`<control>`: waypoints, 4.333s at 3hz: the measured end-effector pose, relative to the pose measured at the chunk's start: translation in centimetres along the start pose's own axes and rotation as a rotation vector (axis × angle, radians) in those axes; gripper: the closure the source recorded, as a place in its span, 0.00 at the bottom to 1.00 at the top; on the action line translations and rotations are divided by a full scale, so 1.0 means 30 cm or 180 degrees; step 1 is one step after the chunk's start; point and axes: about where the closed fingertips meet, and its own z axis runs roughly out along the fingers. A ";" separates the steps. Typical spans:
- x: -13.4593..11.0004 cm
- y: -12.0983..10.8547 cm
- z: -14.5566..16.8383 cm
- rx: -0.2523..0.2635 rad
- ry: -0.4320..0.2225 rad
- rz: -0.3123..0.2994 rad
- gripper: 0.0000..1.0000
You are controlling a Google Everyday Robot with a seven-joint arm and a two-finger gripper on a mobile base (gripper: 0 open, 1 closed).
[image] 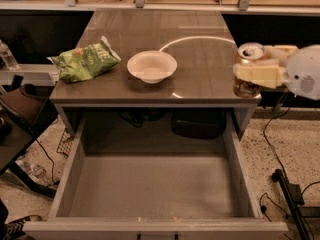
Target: Place orange can into top drawer
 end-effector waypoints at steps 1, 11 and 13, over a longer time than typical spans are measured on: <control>0.100 0.015 -0.144 0.0066 0.0005 0.0002 1.00; 0.697 0.851 0.512 -0.1518 -0.0069 -0.0129 1.00; 0.703 0.962 0.567 -0.1746 -0.0016 -0.0234 0.85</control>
Offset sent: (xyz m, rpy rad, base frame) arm -0.0308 -0.0232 -0.0170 0.0027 0.0003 -0.0102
